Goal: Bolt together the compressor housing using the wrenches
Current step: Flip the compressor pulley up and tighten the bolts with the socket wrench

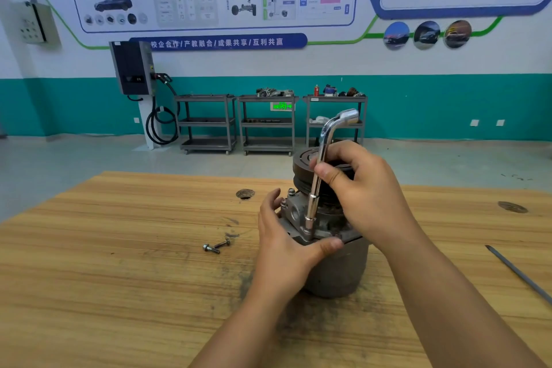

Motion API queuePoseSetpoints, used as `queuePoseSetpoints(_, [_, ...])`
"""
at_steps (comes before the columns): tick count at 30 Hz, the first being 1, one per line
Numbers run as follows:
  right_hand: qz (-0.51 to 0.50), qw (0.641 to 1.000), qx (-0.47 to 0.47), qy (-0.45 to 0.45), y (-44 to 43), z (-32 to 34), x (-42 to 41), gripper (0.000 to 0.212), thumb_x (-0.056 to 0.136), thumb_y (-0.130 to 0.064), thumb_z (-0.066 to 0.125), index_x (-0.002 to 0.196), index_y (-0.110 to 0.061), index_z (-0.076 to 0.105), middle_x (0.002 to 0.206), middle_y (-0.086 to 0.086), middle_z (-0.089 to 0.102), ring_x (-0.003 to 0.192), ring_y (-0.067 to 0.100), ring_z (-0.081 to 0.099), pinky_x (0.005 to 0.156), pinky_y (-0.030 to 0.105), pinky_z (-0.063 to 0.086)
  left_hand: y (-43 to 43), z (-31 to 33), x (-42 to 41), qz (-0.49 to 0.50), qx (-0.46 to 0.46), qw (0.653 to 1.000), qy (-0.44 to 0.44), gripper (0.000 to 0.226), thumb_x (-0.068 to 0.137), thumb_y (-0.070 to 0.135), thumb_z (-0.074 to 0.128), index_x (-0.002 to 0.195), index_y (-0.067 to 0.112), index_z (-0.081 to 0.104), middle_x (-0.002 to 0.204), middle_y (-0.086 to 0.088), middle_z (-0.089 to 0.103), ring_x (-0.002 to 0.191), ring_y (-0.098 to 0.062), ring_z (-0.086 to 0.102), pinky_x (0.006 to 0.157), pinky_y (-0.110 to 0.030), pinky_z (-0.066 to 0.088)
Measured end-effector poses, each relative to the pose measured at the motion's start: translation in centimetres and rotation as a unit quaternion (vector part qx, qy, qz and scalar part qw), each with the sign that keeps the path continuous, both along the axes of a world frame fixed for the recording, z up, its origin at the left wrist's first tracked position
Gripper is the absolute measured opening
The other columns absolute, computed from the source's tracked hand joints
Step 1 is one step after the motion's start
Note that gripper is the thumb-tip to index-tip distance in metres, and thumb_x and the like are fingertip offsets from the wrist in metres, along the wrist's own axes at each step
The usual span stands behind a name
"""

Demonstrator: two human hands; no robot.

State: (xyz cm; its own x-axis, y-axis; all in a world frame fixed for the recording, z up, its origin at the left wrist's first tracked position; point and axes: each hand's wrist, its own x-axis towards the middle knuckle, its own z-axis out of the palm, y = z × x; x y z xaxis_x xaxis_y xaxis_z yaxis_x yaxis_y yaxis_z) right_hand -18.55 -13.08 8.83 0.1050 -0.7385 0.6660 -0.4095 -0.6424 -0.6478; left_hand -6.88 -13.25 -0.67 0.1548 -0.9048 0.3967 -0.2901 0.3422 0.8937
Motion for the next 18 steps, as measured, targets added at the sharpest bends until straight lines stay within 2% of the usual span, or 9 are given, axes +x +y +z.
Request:
queuePoseSetpoints(2, [0.020, 0.998, 0.002, -0.057, 0.0, 0.3, -0.4, 0.005, 0.090, -0.021, 0.059, 0.092, -0.023, 0.062, 0.090, -0.011, 0.065, 0.086, 0.002, 0.060, 0.078, 0.024, 0.047, -0.5, -0.1, 0.8, 0.006, 0.013, 1.000, -0.001, 0.108, 0.049, 0.044, 0.087, 0.135, 0.044, 0.022, 0.130, 0.019, 0.037, 0.112, 0.001, 0.041, 0.086, -0.015, 0.035])
queuePoseSetpoints(4, [0.029, 0.994, -0.007, -0.107, -0.1, 0.6, -0.9, 0.008, 0.091, -0.021, 0.058, 0.087, -0.027, 0.061, 0.083, -0.011, 0.066, 0.082, 0.002, 0.062, 0.078, 0.025, 0.048, -1.0, -0.3, 1.4, -0.011, 0.020, 1.000, 0.011, 0.102, 0.049, 0.038, 0.090, 0.134, 0.037, 0.033, 0.128, 0.017, 0.047, 0.107, 0.006, 0.048, 0.079, -0.006, 0.037])
queuePoseSetpoints(8, [0.021, 0.990, -0.018, -0.141, -0.6, 0.5, -1.5, 0.012, 0.093, -0.021, 0.057, 0.085, -0.030, 0.061, 0.083, -0.011, 0.067, 0.082, 0.000, 0.062, 0.079, 0.025, 0.048, -1.7, -0.5, 2.5, -0.031, 0.021, 0.999, 0.007, 0.084, 0.049, 0.034, 0.092, 0.120, 0.036, 0.046, 0.120, 0.017, 0.057, 0.107, 0.005, 0.054, 0.080, -0.007, 0.043])
queuePoseSetpoints(11, [0.030, 0.988, -0.015, -0.154, -0.7, 0.5, -1.4, 0.017, 0.094, -0.019, 0.055, 0.083, -0.031, 0.061, 0.084, -0.016, 0.068, 0.083, -0.002, 0.062, 0.080, 0.023, 0.046, -2.0, -0.3, 3.3, -0.070, 0.018, 0.997, 0.017, 0.078, 0.051, 0.034, 0.091, 0.120, 0.032, 0.055, 0.116, 0.017, 0.064, 0.107, 0.003, 0.058, 0.088, -0.016, 0.047])
queuePoseSetpoints(13, [0.040, 0.987, -0.019, -0.155, -0.7, 0.5, -1.5, 0.022, 0.094, -0.017, 0.053, 0.081, -0.032, 0.061, 0.083, -0.023, 0.067, 0.084, -0.006, 0.060, 0.079, 0.018, 0.044, -2.2, -0.3, 3.7, -0.112, 0.024, 0.992, 0.051, 0.080, 0.053, 0.031, 0.089, 0.125, 0.027, 0.056, 0.114, 0.015, 0.067, 0.107, 0.001, 0.061, 0.087, -0.017, 0.050])
queuePoseSetpoints(16, [0.048, 0.987, -0.030, -0.152, -0.6, 0.6, -1.7, 0.024, 0.095, -0.016, 0.052, 0.081, -0.033, 0.061, 0.081, -0.028, 0.066, 0.083, -0.012, 0.058, 0.072, 0.004, 0.042, -2.7, -0.4, 4.3, -0.162, 0.034, 0.981, 0.097, 0.073, 0.054, 0.028, 0.083, 0.121, 0.034, 0.055, 0.111, 0.021, 0.067, 0.105, 0.003, 0.061, 0.081, -0.013, 0.050])
queuePoseSetpoints(18, [0.051, 0.987, -0.034, -0.150, -0.6, 0.6, -1.8, 0.024, 0.095, -0.016, 0.052, 0.081, -0.033, 0.061, 0.083, -0.028, 0.066, 0.084, -0.011, 0.059, 0.071, 0.001, 0.040, -2.9, -0.6, 4.6, -0.159, 0.042, 0.981, 0.106, 0.070, 0.055, 0.031, 0.081, 0.120, 0.036, 0.056, 0.113, 0.019, 0.067, 0.107, 0.003, 0.061, 0.082, -0.013, 0.050])
